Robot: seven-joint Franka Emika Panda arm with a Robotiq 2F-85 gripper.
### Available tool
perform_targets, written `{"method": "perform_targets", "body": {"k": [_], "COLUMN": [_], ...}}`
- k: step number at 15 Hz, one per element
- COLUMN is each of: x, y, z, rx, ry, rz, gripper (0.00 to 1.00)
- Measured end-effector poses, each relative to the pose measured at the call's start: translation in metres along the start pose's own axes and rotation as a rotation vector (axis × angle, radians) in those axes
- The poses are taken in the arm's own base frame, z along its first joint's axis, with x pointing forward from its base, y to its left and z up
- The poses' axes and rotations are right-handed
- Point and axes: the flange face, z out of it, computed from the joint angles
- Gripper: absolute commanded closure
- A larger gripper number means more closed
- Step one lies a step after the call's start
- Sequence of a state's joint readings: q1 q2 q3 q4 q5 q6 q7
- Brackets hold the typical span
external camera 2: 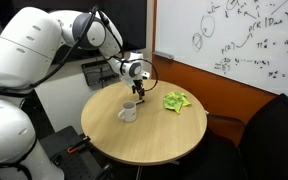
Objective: Put the pen inside the mug
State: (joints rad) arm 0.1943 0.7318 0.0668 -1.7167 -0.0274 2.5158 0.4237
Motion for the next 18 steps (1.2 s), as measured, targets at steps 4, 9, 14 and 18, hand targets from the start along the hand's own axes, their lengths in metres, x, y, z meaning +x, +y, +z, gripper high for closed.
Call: {"method": "perform_targets", "body": {"k": [4,9,14,18], "x": [0.006,0.009,0.014,0.021], "y": [0.01,0.006,0.01,0.005], "z": [0.02,0.035,0.047,0.043], "rx": [-0.029,-0.03,-0.033,-0.026], "ry": [-0.049,-0.085,-0.115,-0.098], "rz": [0.009,-0.023,-0.007,-0.009], "gripper": [0.17,0.27,0.63,0.93]}}
